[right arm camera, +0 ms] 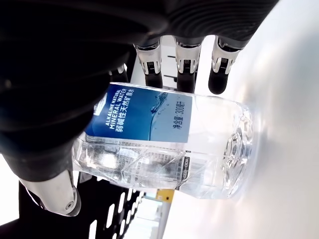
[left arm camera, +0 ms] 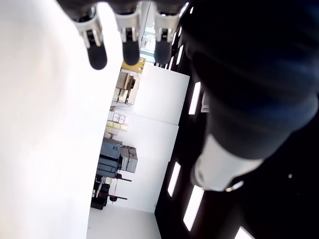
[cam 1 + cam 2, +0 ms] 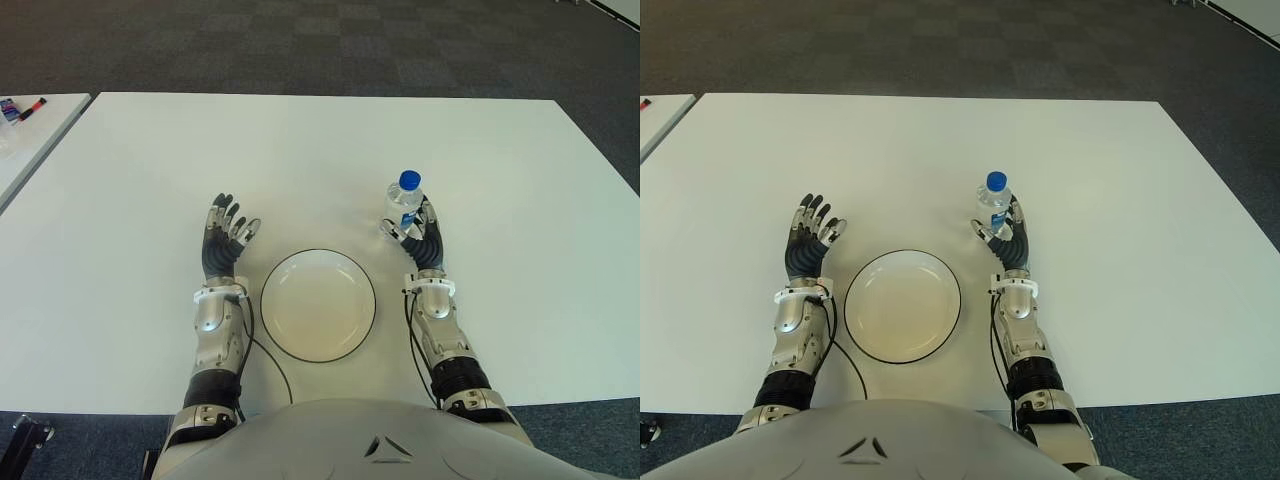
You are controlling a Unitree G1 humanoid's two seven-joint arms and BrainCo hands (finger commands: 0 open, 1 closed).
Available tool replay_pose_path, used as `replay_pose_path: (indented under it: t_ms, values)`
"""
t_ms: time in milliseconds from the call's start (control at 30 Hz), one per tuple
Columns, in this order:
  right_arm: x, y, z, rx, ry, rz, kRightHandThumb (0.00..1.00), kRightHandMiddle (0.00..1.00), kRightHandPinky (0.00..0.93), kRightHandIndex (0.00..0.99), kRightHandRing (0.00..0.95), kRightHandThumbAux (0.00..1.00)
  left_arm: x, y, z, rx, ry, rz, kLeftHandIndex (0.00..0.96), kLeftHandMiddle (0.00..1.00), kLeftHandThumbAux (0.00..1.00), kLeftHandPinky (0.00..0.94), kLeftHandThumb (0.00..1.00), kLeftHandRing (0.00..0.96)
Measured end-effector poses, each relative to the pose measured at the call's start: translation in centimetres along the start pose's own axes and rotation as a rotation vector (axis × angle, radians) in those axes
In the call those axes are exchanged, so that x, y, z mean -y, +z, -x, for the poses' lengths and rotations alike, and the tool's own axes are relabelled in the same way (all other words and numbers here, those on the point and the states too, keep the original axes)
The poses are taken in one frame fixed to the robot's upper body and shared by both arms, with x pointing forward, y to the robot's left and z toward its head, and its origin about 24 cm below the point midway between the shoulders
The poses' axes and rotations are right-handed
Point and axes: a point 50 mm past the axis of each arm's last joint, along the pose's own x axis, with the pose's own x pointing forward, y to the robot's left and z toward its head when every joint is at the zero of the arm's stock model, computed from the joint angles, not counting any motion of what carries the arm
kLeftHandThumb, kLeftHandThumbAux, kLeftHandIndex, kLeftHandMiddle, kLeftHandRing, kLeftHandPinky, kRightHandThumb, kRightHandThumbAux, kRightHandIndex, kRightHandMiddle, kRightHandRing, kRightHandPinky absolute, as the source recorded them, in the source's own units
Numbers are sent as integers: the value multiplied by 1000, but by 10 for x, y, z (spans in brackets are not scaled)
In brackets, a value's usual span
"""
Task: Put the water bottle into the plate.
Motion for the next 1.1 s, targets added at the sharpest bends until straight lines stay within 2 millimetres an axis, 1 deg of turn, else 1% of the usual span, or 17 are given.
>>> replay_pose_path:
  t_ms: [200,633,1100]
  values:
    - [0,-1,-4,-10,7,17,230,57,99,31,69,666,0,0,0,1,0,2,84,89,872,142,145,95]
    - [-5,0,-17,-14,-31,80,245,59,92,48,62,575,0,0,0,-1,-2,1,76,81,869,137,139,89]
    - [-8,1,-28,-32,-27,96,282,68,92,40,61,551,0,0,0,-1,1,4,78,85,866,142,161,93]
